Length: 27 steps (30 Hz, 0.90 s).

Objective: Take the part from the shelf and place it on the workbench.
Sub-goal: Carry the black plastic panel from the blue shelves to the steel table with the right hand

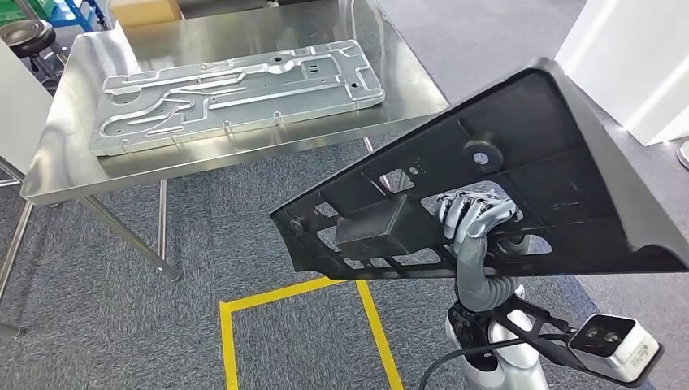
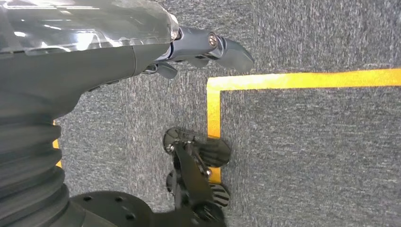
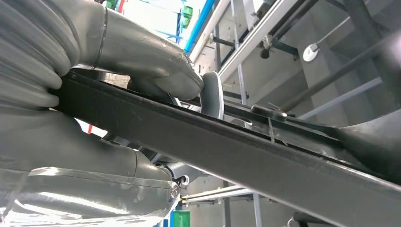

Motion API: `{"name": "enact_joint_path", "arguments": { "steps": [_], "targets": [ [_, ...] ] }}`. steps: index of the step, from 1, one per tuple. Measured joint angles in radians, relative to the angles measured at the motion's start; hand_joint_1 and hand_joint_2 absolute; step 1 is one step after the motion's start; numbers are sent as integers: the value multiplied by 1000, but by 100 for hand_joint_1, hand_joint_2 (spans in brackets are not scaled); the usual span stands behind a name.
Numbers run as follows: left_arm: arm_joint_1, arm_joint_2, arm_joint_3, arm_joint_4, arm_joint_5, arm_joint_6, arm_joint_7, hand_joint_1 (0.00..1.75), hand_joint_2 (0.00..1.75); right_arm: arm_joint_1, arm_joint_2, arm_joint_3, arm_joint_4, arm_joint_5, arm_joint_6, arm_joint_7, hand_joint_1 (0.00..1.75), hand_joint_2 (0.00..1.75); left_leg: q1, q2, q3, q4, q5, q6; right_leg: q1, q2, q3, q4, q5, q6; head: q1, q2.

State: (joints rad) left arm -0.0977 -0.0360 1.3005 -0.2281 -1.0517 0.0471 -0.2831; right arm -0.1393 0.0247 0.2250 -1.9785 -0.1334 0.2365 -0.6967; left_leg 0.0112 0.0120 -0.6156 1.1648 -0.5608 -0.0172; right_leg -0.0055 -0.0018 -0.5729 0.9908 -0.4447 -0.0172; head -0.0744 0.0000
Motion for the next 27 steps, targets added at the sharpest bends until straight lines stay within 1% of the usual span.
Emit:
{"name": "enact_joint_path", "arguments": {
  "steps": [1,2,3,4,5,6,7,8,9,11,12,13,14,15,16,17,18,19,20,21,22,23,24,25,27],
  "targets": [
    [1,0,0,0,0,-1,0,0,175,1,0,-1,0,0,0,0,175,175,1,-1,-40,70,-23,-2,2,2,2,1,-3,-3,0,0],
    [3,0,0,0,-1,-2,0,0,175,1,1,-2,1,0,0,0,175,175,1,-2,-72,120,-32,-5,3,6,5,2,-7,-4,0,0],
    [4,0,0,0,-2,-2,0,0,175,2,1,-3,2,0,0,0,175,175,1,-2,-88,133,-19,-6,3,10,9,3,-12,-4,0,0],
    [5,0,0,0,-2,-3,0,0,175,2,1,-5,2,0,0,0,175,175,1,-2,-85,109,11,-6,3,14,14,5,-18,-3,0,0],
    [5,0,0,0,-3,-3,-1,0,175,2,1,-6,2,0,1,0,175,175,1,-2,-66,55,52,-4,3,16,22,7,-25,-1,0,0],
    [5,1,0,0,-3,-4,-2,0,175,2,1,-7,2,0,1,0,175,175,1,-3,-40,-12,90,-1,3,18,29,9,-33,2,0,0],
    [5,1,0,0,-3,-5,-3,0,175,1,1,-9,2,0,1,0,175,175,0,-4,-13,-72,113,3,5,20,34,12,-40,6,0,0],
    [4,2,0,0,-3,-5,-4,0,175,1,1,-11,2,0,2,0,175,175,-2,-5,5,-113,124,7,6,22,37,14,-45,11,0,0],
    [4,2,0,0,-3,-5,-4,0,175,1,1,-14,2,1,2,0,175,175,-4,-6,14,-135,123,13,7,23,39,16,-47,17,0,0],
    [3,3,0,0,-4,-5,-5,0,175,2,1,-19,2,2,1,0,175,175,-4,-7,20,-142,117,25,8,24,39,21,-49,28,0,0],
    [3,3,0,0,-4,-5,-6,0,175,2,1,-22,1,3,0,0,175,175,-2,-7,26,-146,115,31,7,22,38,32,-53,34,0,0],
    [3,3,0,0,-4,-5,-6,0,175,2,1,-24,1,3,0,0,175,175,0,-7,33,-149,114,37,6,19,27,55,-63,39,0,0],
    [2,3,0,0,-4,-5,-6,0,175,2,1,-26,0,4,0,0,175,175,1,-7,40,-151,112,41,4,17,3,100,-82,44,0,0],
    [2,3,0,0,-4,-5,-6,0,175,2,1,-28,0,4,0,0,175,175,1,-6,44,-151,108,45,1,14,-33,161,-105,49,0,0],
    [2,3,0,0,-3,-5,-6,0,175,3,1,-30,1,3,1,0,175,175,0,-6,47,-151,104,47,-1,13,-76,227,-128,52,0,0],
    [2,3,0,0,-2,-5,-6,0,175,4,1,-31,3,1,2,0,175,175,0,-6,51,-151,100,47,-3,13,-115,279,-142,55,0,0],
    [3,3,0,0,-1,-4,-6,0,175,5,1,-31,5,-1,4,0,175,175,0,-6,57,-151,95,47,-6,12,-139,298,-135,56,0,0],
    [3,3,0,0,1,-4,-6,0,175,5,1,-32,8,-3,7,0,175,175,0,-6,64,-151,89,45,-7,10,-142,277,-108,56,0,0],
    [3,3,0,0,2,-4,-6,0,175,4,1,-32,10,-5,9,0,175,175,0,-6,73,-151,83,43,-8,8,-127,223,-63,54,0,0],
    [4,2,0,0,3,-3,-5,0,175,3,1,-32,11,-7,11,0,175,175,0,-6,81,-152,77,40,-8,4,-102,151,-17,51,0,0],
    [3,2,0,0,4,-3,-5,0,175,2,1,-32,12,-8,13,0,175,175,0,-7,87,-152,71,36,-5,1,-80,91,7,46,0,0],
    [3,2,0,0,4,-3,-6,0,175,0,1,-32,13,-9,14,0,175,175,-1,-6,91,-153,66,30,-2,-2,-66,52,18,41,0,0],
    [3,2,0,0,4,-3,-6,0,175,-1,1,-32,15,-10,14,0,175,175,-1,-5,93,-153,63,23,1,-3,-60,34,19,34,0,0],
    [2,2,0,0,4,-2,-6,0,175,-2,1,-32,16,-10,14,0,175,175,-2,-4,97,-151,62,16,3,-2,-59,32,13,28,0,0],
    [2,2,0,0,4,-2,-6,0,175,-2,1,-32,18,-4,9,0,175,175,-1,-4,101,-139,56,3,2,-1,-47,25,21,14,0,0]
  ]
}}
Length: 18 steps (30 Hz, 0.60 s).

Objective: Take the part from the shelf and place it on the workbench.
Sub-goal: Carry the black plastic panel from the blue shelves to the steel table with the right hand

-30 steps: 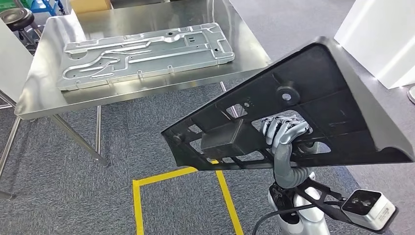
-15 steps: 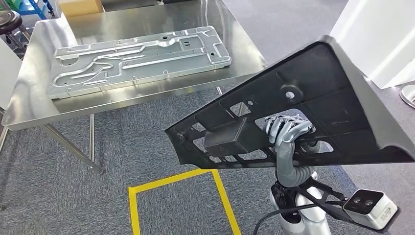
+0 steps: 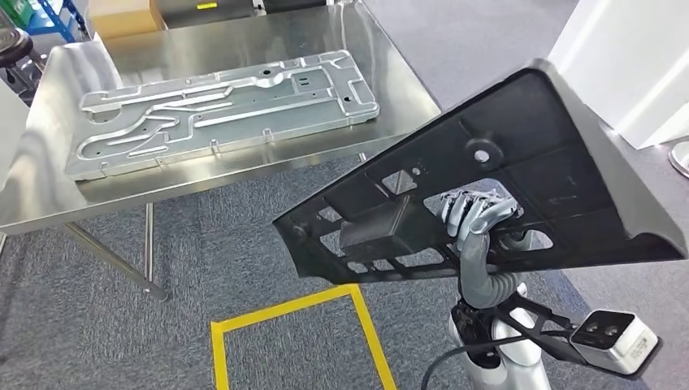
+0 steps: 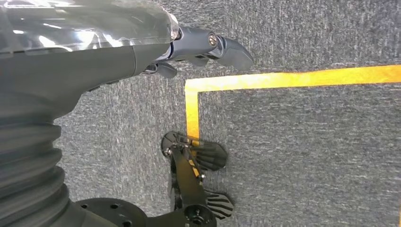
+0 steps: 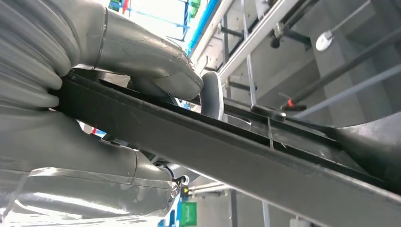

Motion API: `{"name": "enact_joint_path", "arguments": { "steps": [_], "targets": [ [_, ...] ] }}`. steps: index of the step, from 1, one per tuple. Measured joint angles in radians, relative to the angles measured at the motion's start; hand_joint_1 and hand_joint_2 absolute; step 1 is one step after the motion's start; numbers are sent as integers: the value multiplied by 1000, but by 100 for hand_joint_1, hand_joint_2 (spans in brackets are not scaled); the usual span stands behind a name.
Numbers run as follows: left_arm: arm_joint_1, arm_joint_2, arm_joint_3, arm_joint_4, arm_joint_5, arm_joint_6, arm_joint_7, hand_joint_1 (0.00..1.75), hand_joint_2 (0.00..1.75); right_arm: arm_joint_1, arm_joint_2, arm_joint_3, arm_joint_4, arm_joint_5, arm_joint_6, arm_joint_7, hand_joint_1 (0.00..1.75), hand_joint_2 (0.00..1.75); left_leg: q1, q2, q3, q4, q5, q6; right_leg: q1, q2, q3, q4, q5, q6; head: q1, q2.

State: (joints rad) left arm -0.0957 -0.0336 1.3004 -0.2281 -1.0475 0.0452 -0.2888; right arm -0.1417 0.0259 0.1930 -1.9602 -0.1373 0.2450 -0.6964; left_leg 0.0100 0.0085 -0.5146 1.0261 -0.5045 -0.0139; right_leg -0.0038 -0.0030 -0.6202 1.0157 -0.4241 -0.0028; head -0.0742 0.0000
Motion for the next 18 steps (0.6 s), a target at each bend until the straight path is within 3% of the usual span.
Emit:
{"name": "enact_joint_path", "arguments": {
  "steps": [2,5,6,7,8,10,11,13,16,18],
  "targets": [
    [-2,0,0,0,1,0,0,0,175,-4,0,1,3,22,-17,0,175,175,2,-1,-24,59,-32,-6,-2,-3,15,-6,-5,-12,0,0],
    [1,-1,0,0,3,0,0,0,175,-6,-1,4,11,50,-44,0,175,175,4,-2,-128,234,-106,-10,3,-11,24,-6,-15,-23,0,0],
    [4,-1,0,0,4,0,0,0,175,-6,-2,5,14,52,-47,0,175,175,3,-1,-155,265,-108,-9,6,-13,27,-6,-19,-24,0,0],
    [6,-1,1,0,4,1,0,0,175,-5,-2,6,17,53,-50,0,175,175,3,-1,-164,259,-89,-8,7,-14,33,-5,-24,-24,0,0],
    [7,-1,1,0,4,0,-1,0,175,-4,-3,7,19,51,-50,0,175,175,3,-1,-155,217,-52,-5,9,-15,40,-5,-29,-23,0,0],
    [8,-1,1,0,2,0,-2,0,175,-4,-6,7,21,44,-48,0,175,175,0,0,-111,87,29,3,11,-17,56,-3,-40,-18,0,0],
    [7,-1,1,0,1,0,-3,0,175,-4,-7,8,21,40,-48,0,175,175,-2,0,-95,40,45,8,12,-19,59,-2,-44,-15,0,0],
    [9,0,1,0,-1,0,-5,0,175,-2,-8,8,20,35,-49,0,175,175,-8,1,-85,6,50,15,14,-20,59,0,-50,-6,0,0],
    [10,0,1,0,-2,-2,-7,0,175,1,-13,8,17,32,-49,0,175,175,-1,-1,-73,-10,63,27,14,-17,58,12,-66,11,0,0],
    [6,-1,1,0,-3,-3,-8,0,175,1,-16,8,14,31,-49,0,175,175,4,-2,-62,-20,63,34,9,-8,18,94,-108,22,0,0]
  ]
}}
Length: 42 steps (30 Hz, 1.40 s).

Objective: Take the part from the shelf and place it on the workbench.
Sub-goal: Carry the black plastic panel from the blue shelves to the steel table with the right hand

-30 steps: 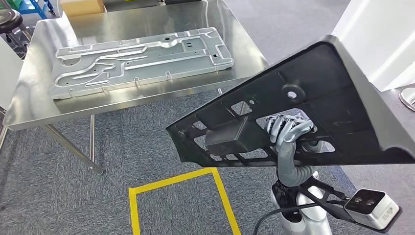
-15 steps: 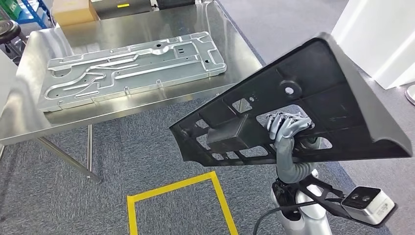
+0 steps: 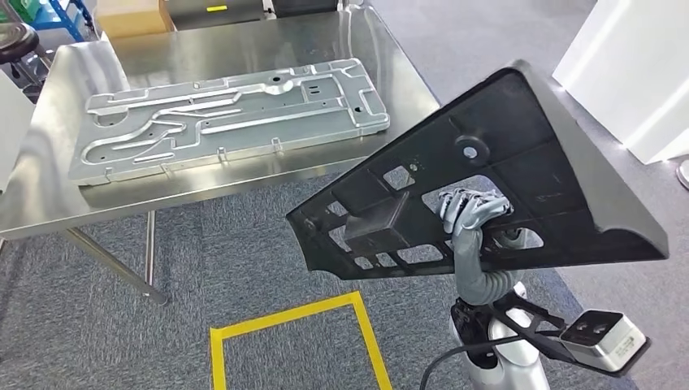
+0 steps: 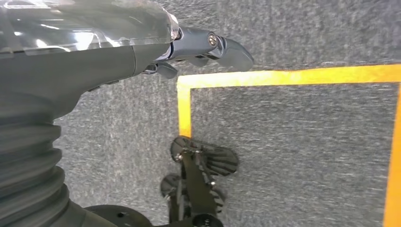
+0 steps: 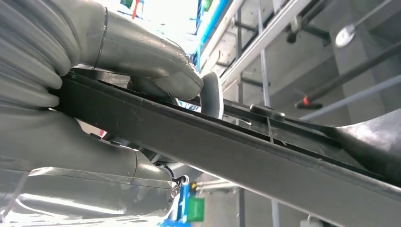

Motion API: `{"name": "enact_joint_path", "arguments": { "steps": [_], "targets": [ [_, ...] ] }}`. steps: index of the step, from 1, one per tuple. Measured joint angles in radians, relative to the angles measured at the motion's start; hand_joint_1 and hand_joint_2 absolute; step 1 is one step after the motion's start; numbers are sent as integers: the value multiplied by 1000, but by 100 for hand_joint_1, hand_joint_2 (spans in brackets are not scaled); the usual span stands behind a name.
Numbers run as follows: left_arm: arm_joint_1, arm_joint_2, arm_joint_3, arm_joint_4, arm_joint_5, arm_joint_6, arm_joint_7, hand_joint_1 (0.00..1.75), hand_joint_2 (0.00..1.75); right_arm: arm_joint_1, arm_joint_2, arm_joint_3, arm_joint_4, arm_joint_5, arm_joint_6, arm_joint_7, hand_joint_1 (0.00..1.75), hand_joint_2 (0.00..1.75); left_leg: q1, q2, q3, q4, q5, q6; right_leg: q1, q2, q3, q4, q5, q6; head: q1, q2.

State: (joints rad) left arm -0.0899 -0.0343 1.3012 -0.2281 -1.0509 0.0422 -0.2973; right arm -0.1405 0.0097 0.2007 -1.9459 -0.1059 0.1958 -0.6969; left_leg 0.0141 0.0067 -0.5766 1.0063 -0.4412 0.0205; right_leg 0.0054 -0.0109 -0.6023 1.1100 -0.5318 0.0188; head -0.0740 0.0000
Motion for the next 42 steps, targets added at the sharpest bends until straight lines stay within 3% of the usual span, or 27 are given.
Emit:
{"name": "enact_joint_path", "arguments": {
  "steps": [2,3,4,5,7,9,12,14,15,17,18,19,20,22,24,25,27,29,31,33,34,35,37,38,40,42],
  "targets": [
    [-3,0,0,0,0,0,-1,0,175,4,-2,0,0,0,0,0,175,175,0,-2,6,-1,-6,4,-7,6,-80,139,-50,8,0,0],
    [-3,0,0,0,1,0,-1,0,175,7,-3,0,1,1,0,0,175,175,0,-3,10,-1,-10,5,-11,6,-114,186,-56,12,0,0],
    [-3,0,0,0,2,0,-1,0,175,9,-4,0,1,1,1,0,175,175,0,-5,15,-1,-14,3,-15,6,-129,197,-42,15,0,0],
    [-2,-1,0,0,2,0,-1,0,175,10,-5,0,1,2,1,0,175,175,1,-8,22,-1,-19,1,-19,6,-122,163,-7,17,0,0],
    [-3,-2,0,0,3,1,-1,0,175,10,-5,0,1,4,1,0,175,175,1,-12,37,0,-32,-7,-24,7,-67,27,77,17,0,0],
    [-4,-3,0,0,3,1,-1,0,175,9,-6,0,1,4,1,0,175,175,-1,-15,43,1,-43,-18,-22,9,-25,-72,112,9,0,0],
    [-4,-3,0,0,3,2,-3,0,175,9,-6,0,1,5,2,1,175,175,-1,-15,48,-4,-54,-37,-18,11,-17,-92,102,-10,0,0],
    [-5,-3,0,0,2,2,-4,0,175,7,-6,0,0,4,3,0,175,175,1,-14,40,30,-77,-46,-21,10,-4,-100,98,-24,0,0],
    [-6,-3,0,0,2,2,-5,0,175,7,-6,0,0,4,2,0,175,175,2,-13,18,78,-100,-48,-22,8,4,-104,94,-31,0,0],
    [-4,-4,0,0,2,2,-6,0,175,6,-6,0,2,9,-2,0,175,175,4,-13,-59,219,-153,-51,-17,2,15,-105,84,-40,0,0],
    [-3,-3,0,0,2,2,-7,0,175,7,-7,0,4,15,-8,0,175,175,4,-13,-96,275,-164,-52,-14,-1,21,-105,79,-43,0,0],
    [-1,-3,0,0,3,3,-7,0,175,8,-7,0,7,23,-14,1,175,175,4,-12,-119,298,-154,-51,-11,-4,29,-104,72,-44,0,0],
    [0,-3,0,0,3,3,-7,0,175,8,-8,0,10,31,-21,1,175,175,3,-11,-121,279,-124,-49,-9,-8,39,-104,65,-44,0,0],
    [0,-3,0,0,3,4,-8,0,175,8,-9,1,13,40,-31,1,175,175,-2,10,-80,150,-32,-36,-5,-20,62,-104,48,-42,0,0],
    [-3,-2,0,0,3,5,-9,0,175,8,-10,1,13,43,-35,1,175,175,-14,43,-39,44,14,-21,2,-33,76,-102,33,-34,0,0],
    [-4,-2,0,0,3,5,-10,0,175,8,-10,1,14,44,-35,1,175,175,-19,51,-32,25,16,-15,4,-41,78,-102,28,-30,0,0],
    [-4,-2,0,0,3,7,-11,0,175,7,-11,2,14,45,-35,1,175,175,-20,36,-31,19,13,-7,6,-58,82,-104,22,-20,0,0],
    [-2,-2,0,0,3,7,-12,0,175,6,-13,3,13,45,-34,1,175,175,-12,21,-22,9,14,1,4,-45,78,-81,4,-10,0,0],
    [-4,-2,0,0,3,6,-13,0,175,6,-16,3,12,37,-30,0,175,175,-7,10,-13,1,12,9,-4,-9,26,22,-41,1,0,0],
    [-5,-2,0,0,3,6,-12,0,175,9,-18,3,13,31,-25,0,175,175,-6,-1,-10,1,7,12,-11,6,-62,155,-78,8,0,0],
    [-5,-3,0,0,3,6,-13,0,175,11,-18,3,14,30,-24,0,175,175,-6,-5,-6,2,3,11,-14,7,-92,187,-72,12,0,0],
    [-4,-3,0,0,3,6,-12,0,175,12,-19,3,14,30,-22,0,175,175,-5,-9,-1,2,-1,9,-17,7,-101,178,-45,14,0,0],
    [-4,-4,0,0,3,6,-12,0,175,13,-20,3,14,30,-19,0,175,175,-3,-15,14,5,-13,3,-23,7,-66,58,47,15,0,0],
    [-4,-5,0,0,3,6,-12,0,175,12,-21,3,15,29,-18,0,175,175,-4,-18,19,8,-20,-2,-23,8,-39,-8,79,14,0,0],
    [-5,-5,0,0,3,6,-12,0,175,12,-22,3,15,28,-17,0,175,175,-7,-21,22,11,-29,-13,-21,10,-13,-78,98,4,0,0],
    [-5,-5,0,0,3,6,-12,0,175,13,-23,3,14,27,-17,0,175,175,-8,-22,24,8,-34,-26,-18,12,-10,-83,91,-12,0,0]
  ]
}}
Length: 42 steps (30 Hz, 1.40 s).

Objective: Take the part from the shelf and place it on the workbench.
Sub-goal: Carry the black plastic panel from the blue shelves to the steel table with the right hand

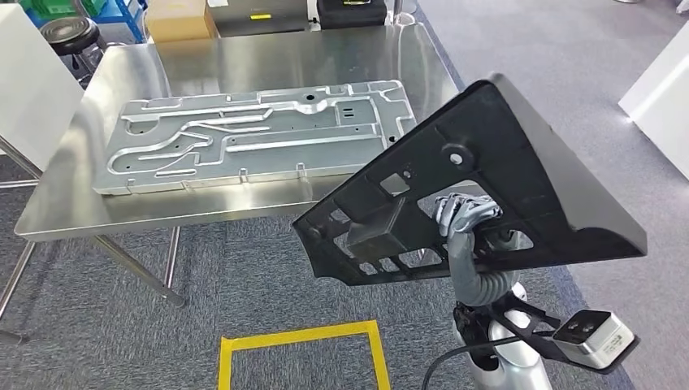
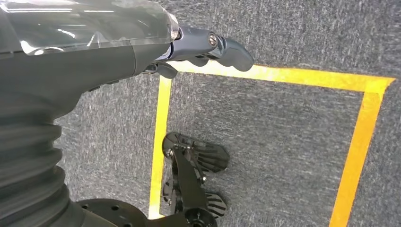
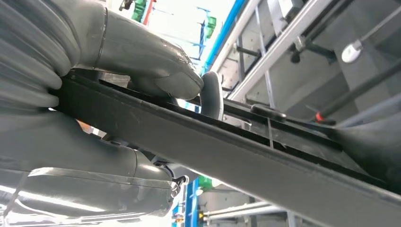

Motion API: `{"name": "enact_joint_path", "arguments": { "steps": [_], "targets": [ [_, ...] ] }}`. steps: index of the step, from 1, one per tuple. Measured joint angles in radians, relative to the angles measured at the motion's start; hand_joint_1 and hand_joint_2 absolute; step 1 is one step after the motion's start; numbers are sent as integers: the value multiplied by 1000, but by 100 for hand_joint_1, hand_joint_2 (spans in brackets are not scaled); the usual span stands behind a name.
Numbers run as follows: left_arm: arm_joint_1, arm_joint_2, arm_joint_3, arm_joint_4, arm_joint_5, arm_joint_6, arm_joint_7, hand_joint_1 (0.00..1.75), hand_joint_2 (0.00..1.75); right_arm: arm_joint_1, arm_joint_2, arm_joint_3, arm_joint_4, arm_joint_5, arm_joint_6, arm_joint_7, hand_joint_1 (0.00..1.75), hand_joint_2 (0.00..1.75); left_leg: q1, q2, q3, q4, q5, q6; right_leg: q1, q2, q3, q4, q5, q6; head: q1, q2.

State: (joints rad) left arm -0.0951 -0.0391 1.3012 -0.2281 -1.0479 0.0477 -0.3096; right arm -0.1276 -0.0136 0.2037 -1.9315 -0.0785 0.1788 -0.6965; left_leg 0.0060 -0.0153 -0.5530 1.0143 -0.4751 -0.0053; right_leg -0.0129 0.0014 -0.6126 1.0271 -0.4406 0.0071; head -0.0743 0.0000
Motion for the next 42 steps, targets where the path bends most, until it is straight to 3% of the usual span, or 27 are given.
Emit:
{"name": "enact_joint_path", "arguments": {
  "steps": [2,3,6,7,8,10,12,13,16,18,21,22,23,24,26,28,31,33,34,36,37,38,39,41,42],
  "targets": [
    [0,0,0,0,0,0,0,0,175,0,0,0,0,0,0,0,175,175,3,3,0,16,-14,-12,-2,-1,9,-8,-2,-14,0,0],
    [-1,-1,0,0,0,0,0,0,175,-1,0,0,-1,0,0,0,175,175,4,5,-14,51,-34,-16,-3,-2,15,-11,-3,-21,0,0],
    [1,-2,0,0,0,-1,1,0,175,1,0,0,0,0,1,0,175,175,7,8,-118,245,-114,-23,1,-4,24,-13,-11,-31,0,0],
    [3,-2,0,0,0,-1,2,0,175,2,0,0,0,0,1,0,175,175,6,8,-146,286,-119,-23,2,-4,27,-12,-14,-32,0,0],
    [4,-2,0,0,0,-1,2,0,175,3,0,0,0,0,1,0,175,175,6,8,-157,291,-104,-22,4,-4,31,-12,-17,-32,0,0],
    [4,-2,0,0,0,-1,2,0,175,4,0,0,0,0,1,0,175,175,6,8,-121,186,-22,-15,6,-3,45,-12,-27,-30,0,0],
    [3,-2,0,0,-3,-1,1,0,175,4,-1,0,-2,0,0,0,175,175,2,10,-66,59,35,-5,10,-3,56,-10,-38,-24,0,0],
    [3,-1,0,0,-5,-2,-1,0,175,5,-1,0,-4,-1,0,0,175,175,0,10,-51,25,43,0,11,-3,58,-10,-41,-19,0,0],
    [5,-1,0,0,-7,-4,-5,0,175,9,-1,-1,-17,-1,-1,0,175,175,-1,10,-43,6,39,12,10,-3,59,-11,-48,-4,0,0],
    [5,-1,-1,0,-7,-6,-6,0,175,10,-1,-2,-25,-2,-1,0,175,175,4,10,-34,-4,40,24,9,-2,43,29,-71,8,0,0],
    [4,-1,-1,0,-8,-7,-8,0,175,15,-1,-5,-31,-2,-1,0,175,175,5,10,-24,-7,32,34,4,-2,-58,213,-147,19,0,0],
    [4,-1,-1,0,-8,-7,-9,0,175,18,-1,-7,-33,-1,0,0,175,175,5,9,-20,-7,29,34,2,-2,-91,262,-156,22,0,0],
    [4,-1,-1,0,-9,-8,-11,0,175,20,-1,-10,-36,2,2,0,175,175,5,8,-15,-7,24,33,0,-2,-107,277,-144,24,0,0],
    [5,-1,-1,0,-9,-8,-12,0,175,21,-1,-14,-42,6,3,0,175,175,5,7,-8,-6,19,32,-2,-2,-103,250,-112,25,0,0],
    [5,-1,-1,0,-10,-10,-15,0,175,14,-1,-23,-54,15,4,0,175,175,5,5,7,-5,7,25,-5,-2,-51,118,-27,22,0,0],
    [3,-1,-2,0,-10,-12,-18,0,175,-3,-1,-31,-59,22,2,0,175,175,1,4,12,-2,-5,15,-2,-1,-10,19,9,13,0,0],
    [0,-1,-3,0,-15,-18,-21,0,175,-36,-1,-41,-54,26,-4,0,175,175,0,5,16,-6,-16,-2,0,2,0,-1,1,-5,0,0],
    [-3,-1,-5,0,-20,-22,-22,0,175,-60,-1,-47,-53,25,-11,0,175,175,2,8,9,24,-34,-13,-3,2,10,-9,-3,-18,0,0],
    [-4,-1,-6,0,-22,-23,-22,0,175,-73,-1,-49,-52,25,-15,0,175,175,3,8,-12,69,-56,-17,-4,1,16,-12,-5,-24,0,0],
    [-5,-1,-7,0,-26,-27,-22,0,175,-107,-3,-55,-49,22,-20,1,175,175,6,9,-89,207,-109,-24,-1,-1,24,-12,-13,-31,0,0],
    [-5,-1,-9,0,-29,-29,-22,0,175,-127,-6,-59,-44,19,-22,2,175,175,6,9,-128,267,-121,-26,0,0,29,-12,-18,-32,0,0],
    [-6,-1,-11,0,-32,-32,-22,0,175,-150,-9,-63,-35,14,-26,7,175,175,6,9,-152,294,-114,-26,1,1,35,-12,-23,-33,0,0],
    [-7,-1,-13,0,-35,-34,-21,0,175,-176,-14,-68,-24,9,-30,14,175,175,6,9,-158,281,-85,-25,1,2,43,-11,-29,-32,0,0],
    [-12,0,-20,0,-41,-39,-20,0,175,-228,-23,-76,4,0,-40,30,175,175,6,10,-119,156,7,-18,1,3,62,-11,-42,-28,0,0],
    [-15,0,-23,0,-42,-41,-20,0,175,-252,-27,-79,20,-2,-45,35,175,175,4,11,-92,89,39,-13,3,3,69,-10,-49,-23,0,0]
  ]
}}
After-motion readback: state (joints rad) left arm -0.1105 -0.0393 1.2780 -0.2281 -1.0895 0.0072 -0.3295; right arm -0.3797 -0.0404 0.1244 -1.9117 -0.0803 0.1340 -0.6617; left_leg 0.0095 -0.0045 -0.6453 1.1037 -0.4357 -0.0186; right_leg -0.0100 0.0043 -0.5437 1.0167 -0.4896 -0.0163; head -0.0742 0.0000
